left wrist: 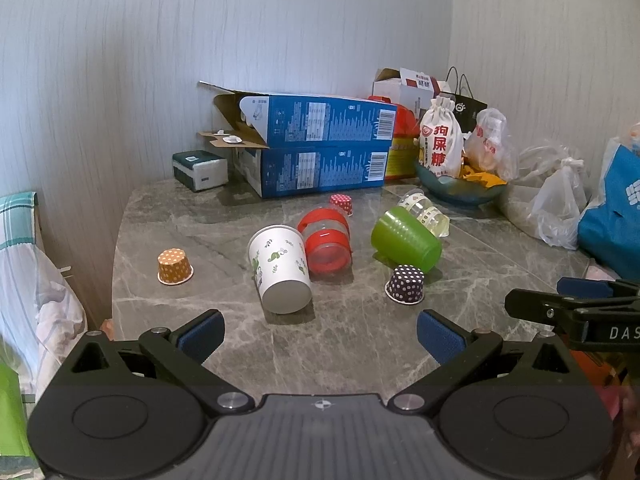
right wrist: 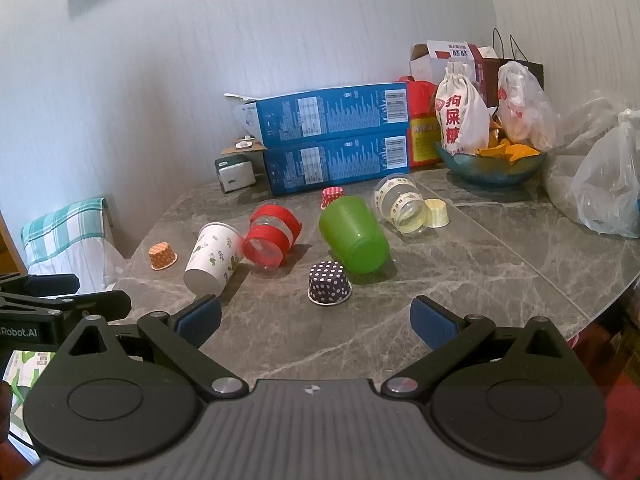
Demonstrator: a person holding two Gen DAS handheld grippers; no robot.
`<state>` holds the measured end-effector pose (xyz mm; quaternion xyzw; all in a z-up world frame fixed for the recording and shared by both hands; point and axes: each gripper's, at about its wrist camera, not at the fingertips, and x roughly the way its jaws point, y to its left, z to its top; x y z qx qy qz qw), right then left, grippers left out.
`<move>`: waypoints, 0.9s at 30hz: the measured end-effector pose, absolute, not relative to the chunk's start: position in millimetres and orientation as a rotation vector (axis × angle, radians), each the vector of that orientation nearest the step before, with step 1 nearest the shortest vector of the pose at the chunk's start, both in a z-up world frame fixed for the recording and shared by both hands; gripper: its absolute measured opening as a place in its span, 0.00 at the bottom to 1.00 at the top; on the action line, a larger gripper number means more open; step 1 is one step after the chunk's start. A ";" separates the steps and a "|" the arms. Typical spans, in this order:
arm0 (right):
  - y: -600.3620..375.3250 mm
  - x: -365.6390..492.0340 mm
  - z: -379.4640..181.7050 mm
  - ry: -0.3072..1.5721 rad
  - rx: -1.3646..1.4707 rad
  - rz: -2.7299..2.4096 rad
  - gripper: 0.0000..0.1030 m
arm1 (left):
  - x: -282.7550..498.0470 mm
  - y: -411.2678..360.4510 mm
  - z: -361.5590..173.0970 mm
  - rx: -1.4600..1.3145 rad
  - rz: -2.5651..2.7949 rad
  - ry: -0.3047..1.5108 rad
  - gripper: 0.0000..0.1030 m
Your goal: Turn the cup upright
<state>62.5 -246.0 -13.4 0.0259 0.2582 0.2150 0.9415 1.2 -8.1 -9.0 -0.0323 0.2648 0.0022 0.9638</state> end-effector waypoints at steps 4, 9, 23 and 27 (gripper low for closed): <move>-245.8 62.8 -12.9 0.527 0.052 0.437 0.99 | 1.4 -7.9 -8.8 -0.065 0.004 0.537 1.00; -246.8 62.9 -12.9 0.528 0.053 0.439 0.99 | 1.5 -7.7 -8.7 -0.065 0.004 0.537 1.00; -246.3 63.2 -13.3 0.535 0.054 0.438 0.99 | 1.3 -9.3 -10.4 -0.068 0.007 0.542 1.00; -246.2 62.8 -14.1 0.537 0.057 0.439 0.99 | 1.4 -9.9 -10.3 -0.066 0.006 0.542 1.00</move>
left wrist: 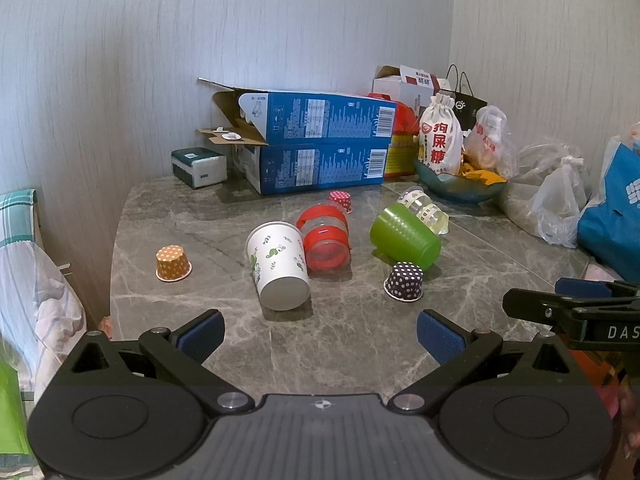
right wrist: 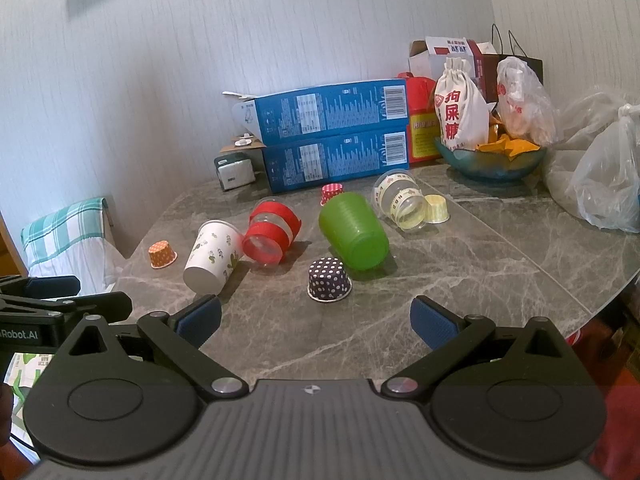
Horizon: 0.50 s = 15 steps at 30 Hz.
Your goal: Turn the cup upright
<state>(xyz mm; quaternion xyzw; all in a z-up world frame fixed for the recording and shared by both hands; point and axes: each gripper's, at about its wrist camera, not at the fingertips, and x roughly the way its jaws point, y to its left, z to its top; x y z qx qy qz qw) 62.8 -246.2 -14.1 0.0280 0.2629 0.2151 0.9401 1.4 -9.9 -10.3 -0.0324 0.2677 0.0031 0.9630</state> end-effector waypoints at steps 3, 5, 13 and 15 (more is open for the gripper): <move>-246.5 63.3 -14.1 0.536 0.056 0.438 0.99 | 1.4 -10.7 -10.8 -0.066 0.006 0.543 1.00; -246.0 63.4 -14.3 0.540 0.055 0.437 0.99 | 1.3 -11.5 -11.5 -0.066 0.005 0.542 1.00; -246.0 63.5 -14.9 0.543 0.059 0.437 0.99 | 1.4 -11.0 -11.7 -0.067 0.006 0.545 1.00; -245.8 62.9 -15.0 0.543 0.059 0.437 0.99 | 1.1 -11.5 -12.2 -0.068 0.005 0.545 1.00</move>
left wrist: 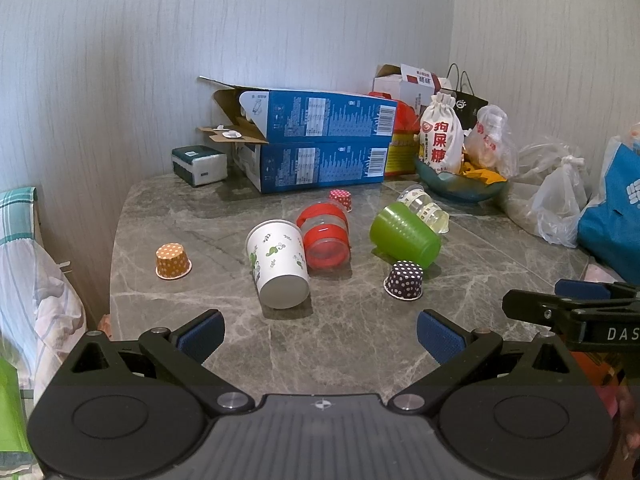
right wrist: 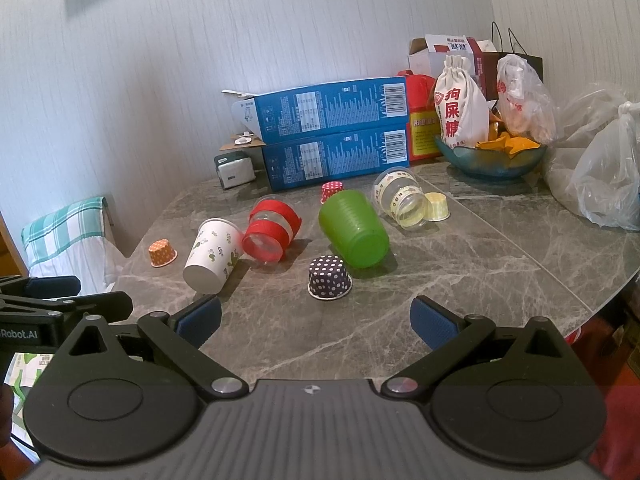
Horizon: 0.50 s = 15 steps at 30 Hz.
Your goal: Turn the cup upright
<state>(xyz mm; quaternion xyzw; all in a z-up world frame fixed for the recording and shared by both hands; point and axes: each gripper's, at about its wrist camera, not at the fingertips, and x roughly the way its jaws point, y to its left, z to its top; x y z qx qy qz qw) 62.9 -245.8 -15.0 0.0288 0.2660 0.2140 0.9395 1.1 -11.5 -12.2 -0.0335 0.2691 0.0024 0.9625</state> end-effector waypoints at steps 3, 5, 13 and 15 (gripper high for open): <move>-245.9 63.3 -14.9 0.543 0.059 0.437 0.99 | 0.7 -12.5 -13.7 -0.069 0.005 0.547 1.00; -246.0 63.0 -15.1 0.546 0.059 0.436 0.99 | 1.2 -11.5 -13.2 -0.071 0.003 0.547 1.00; -246.2 63.2 -15.9 0.553 0.059 0.436 0.99 | 1.6 -10.8 -13.1 -0.073 0.004 0.553 1.00; -246.3 63.0 -16.0 0.554 0.058 0.437 0.99 | 1.8 -10.7 -13.3 -0.075 0.003 0.556 1.00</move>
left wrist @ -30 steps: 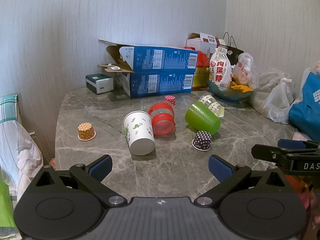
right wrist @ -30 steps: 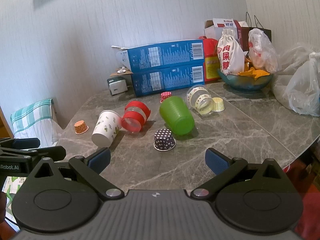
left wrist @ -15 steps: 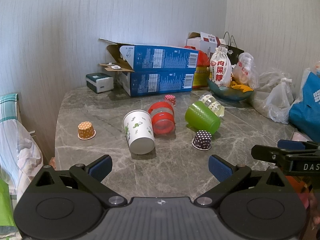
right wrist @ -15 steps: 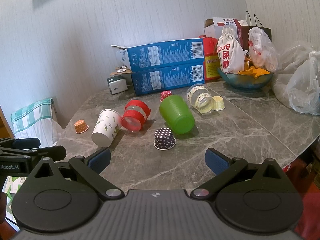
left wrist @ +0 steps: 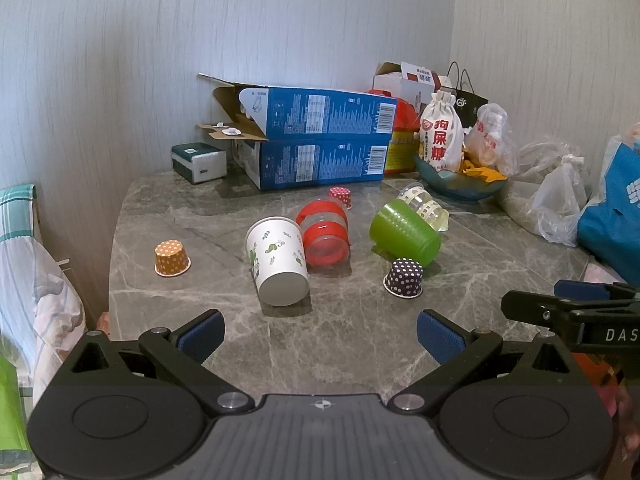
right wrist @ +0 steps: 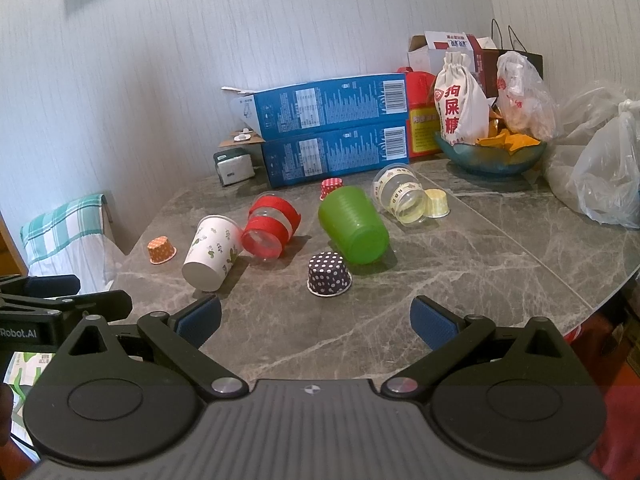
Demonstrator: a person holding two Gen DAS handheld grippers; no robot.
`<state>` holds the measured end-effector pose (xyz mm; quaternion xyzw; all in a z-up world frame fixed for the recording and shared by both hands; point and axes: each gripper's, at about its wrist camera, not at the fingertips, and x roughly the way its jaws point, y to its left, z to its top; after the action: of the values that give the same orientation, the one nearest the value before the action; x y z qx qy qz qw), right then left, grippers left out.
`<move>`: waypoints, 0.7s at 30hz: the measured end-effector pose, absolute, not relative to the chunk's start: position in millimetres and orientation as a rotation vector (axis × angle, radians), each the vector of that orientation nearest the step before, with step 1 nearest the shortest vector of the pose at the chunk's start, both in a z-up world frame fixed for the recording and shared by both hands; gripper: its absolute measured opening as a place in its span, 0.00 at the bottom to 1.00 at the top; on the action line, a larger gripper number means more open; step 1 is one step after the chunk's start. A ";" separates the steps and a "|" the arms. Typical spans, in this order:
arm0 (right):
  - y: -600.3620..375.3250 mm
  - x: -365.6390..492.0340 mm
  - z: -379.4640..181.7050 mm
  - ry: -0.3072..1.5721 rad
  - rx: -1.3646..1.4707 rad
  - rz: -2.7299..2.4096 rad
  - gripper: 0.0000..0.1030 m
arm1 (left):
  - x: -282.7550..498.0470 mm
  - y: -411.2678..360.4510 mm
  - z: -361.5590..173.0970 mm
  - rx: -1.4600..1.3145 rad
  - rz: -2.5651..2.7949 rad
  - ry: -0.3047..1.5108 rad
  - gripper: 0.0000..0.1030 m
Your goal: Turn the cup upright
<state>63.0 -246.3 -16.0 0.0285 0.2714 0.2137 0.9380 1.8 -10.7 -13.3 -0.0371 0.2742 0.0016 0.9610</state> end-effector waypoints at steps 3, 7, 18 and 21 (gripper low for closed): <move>-246.7 63.6 -15.9 0.558 0.059 0.435 0.99 | 2.6 -10.5 -12.7 -0.076 0.002 0.558 1.00; -247.4 63.7 -15.6 0.560 0.060 0.436 0.99 | 2.6 -10.4 -12.8 -0.077 0.002 0.559 1.00; -249.3 63.3 -15.8 0.565 0.063 0.434 0.99 | 5.3 -12.5 -13.4 -0.076 0.000 0.566 1.00; -249.8 63.9 -16.7 0.568 0.065 0.435 0.99 | 6.8 -12.9 -13.2 -0.079 0.001 0.574 1.00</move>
<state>63.9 -249.8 -16.7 0.0318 0.2780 0.2128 0.9362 6.8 -12.9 -13.2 -0.0390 0.2830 0.0004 0.9583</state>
